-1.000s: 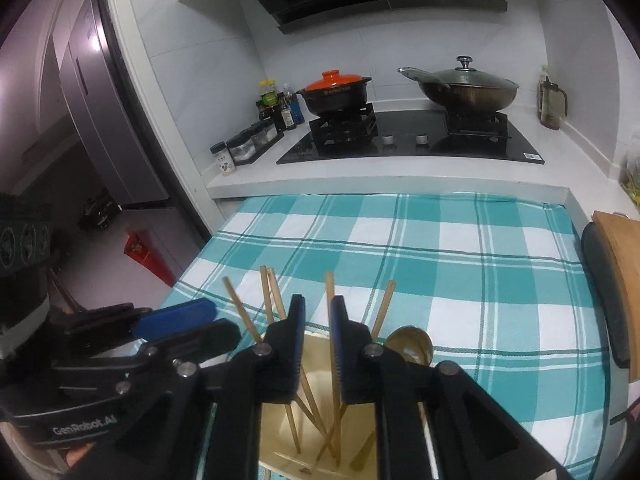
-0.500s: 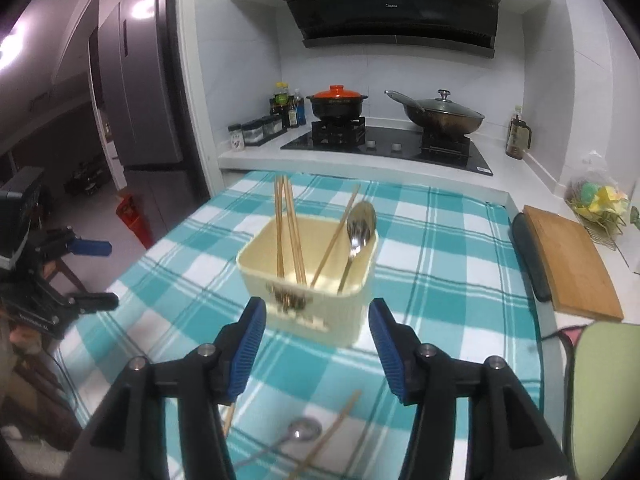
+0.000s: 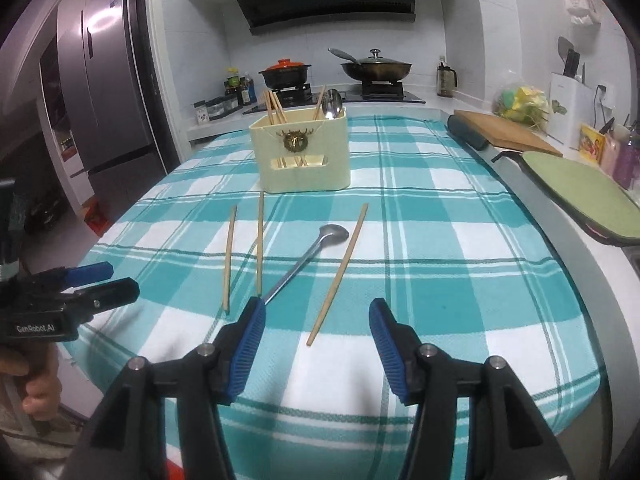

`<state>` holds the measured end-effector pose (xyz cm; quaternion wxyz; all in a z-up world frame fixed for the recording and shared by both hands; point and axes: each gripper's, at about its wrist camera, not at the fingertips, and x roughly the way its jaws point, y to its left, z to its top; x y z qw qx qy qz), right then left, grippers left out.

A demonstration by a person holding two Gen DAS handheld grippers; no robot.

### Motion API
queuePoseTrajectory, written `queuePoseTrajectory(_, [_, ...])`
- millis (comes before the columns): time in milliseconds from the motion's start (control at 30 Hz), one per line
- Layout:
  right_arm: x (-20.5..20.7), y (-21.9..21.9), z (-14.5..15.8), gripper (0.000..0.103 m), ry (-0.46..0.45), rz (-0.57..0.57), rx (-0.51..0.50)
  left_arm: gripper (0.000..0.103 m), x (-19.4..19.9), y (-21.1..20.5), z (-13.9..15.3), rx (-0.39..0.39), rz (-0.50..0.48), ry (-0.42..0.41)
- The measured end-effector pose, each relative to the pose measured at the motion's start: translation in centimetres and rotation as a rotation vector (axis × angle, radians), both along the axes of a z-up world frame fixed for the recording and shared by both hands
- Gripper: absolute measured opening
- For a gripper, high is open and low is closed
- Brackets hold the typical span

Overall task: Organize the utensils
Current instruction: 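Move both open tools back over the remaining chopsticks on the cloth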

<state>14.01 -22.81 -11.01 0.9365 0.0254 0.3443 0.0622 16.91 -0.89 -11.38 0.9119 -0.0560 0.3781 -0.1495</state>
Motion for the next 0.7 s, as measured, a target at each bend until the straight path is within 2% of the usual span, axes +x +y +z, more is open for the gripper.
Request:
queuePoseTrajectory(167, [-3.0,0.1,1.0,0.055,-0.088,-0.073,-0.040,0.096,-2.5,-0.2,1.5,0.038,0.008,-0.075])
queuePoseTrajectory(267, [-3.4,0.6,1.7,0.056,-0.129,-0.076,-0.066,0.098,-3.1,0.1,2.2,0.053,0.032,-0.124])
queuePoseTrajectory(500, [-1.9,1.9,3.0,0.056,-0.156,-0.054,-0.063,0.098,-1.9,0.5,2.5,0.043,0.043,-0.150])
queuePoseTrajectory(600, [-2.8,2.2,3.4,0.056,-0.186,-0.060,-0.093,0.098,-2.0,0.1,2.6,0.033,0.037,-0.174])
queuePoseTrajectory(700, [-4.0,2.0,3.7,0.056,-0.194,-0.077,-0.115,0.098,-2.4,-0.5,2.3,0.026,0.009,-0.165])
